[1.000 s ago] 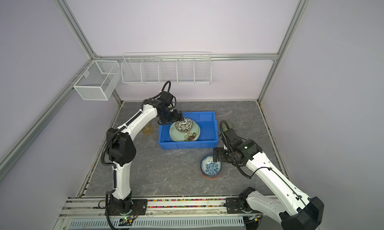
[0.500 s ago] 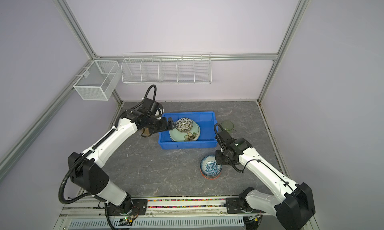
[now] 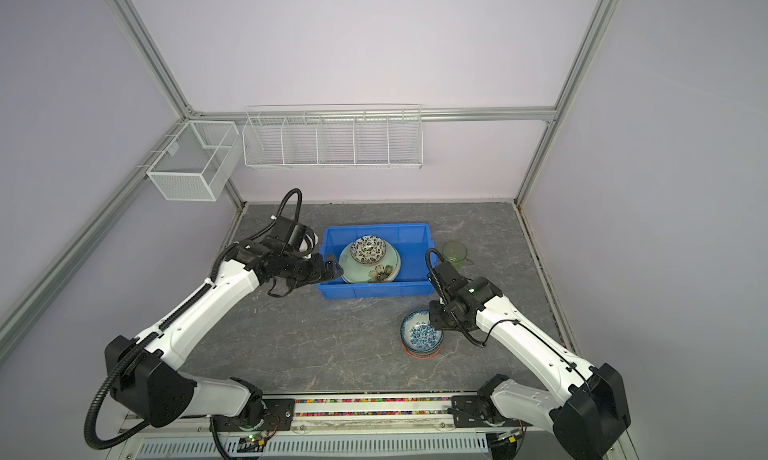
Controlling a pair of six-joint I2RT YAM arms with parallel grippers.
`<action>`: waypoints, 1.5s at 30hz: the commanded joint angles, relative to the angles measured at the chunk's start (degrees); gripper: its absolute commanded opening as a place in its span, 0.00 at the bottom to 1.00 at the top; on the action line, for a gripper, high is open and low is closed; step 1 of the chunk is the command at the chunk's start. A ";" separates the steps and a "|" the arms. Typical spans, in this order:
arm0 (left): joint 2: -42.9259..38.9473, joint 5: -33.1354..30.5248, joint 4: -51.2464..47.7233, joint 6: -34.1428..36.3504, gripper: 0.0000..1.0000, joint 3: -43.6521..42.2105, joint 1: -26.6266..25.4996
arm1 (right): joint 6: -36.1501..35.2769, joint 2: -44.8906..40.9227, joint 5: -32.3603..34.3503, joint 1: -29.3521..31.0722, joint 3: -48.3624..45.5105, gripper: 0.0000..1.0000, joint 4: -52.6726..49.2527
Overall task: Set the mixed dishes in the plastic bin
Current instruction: 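Open the left gripper and withdraw it from the bin, then move the left gripper to the blue-floral bowl while right gripper grasps its rim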
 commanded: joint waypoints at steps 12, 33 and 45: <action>-2.08 2.87 1.49 1.27 0.99 -1.60 -0.23 | 1.02 1.98 2.63 1.91 0.61 0.15 0.94; -4.75 1.70 4.50 -7.69 1.00 -4.25 -12.45 | 1.34 -2.87 0.00 2.07 2.42 0.09 0.34; 4.74 -5.36 5.20 -12.13 1.00 1.76 -28.77 | 1.91 -6.07 -2.47 2.24 4.48 0.09 0.06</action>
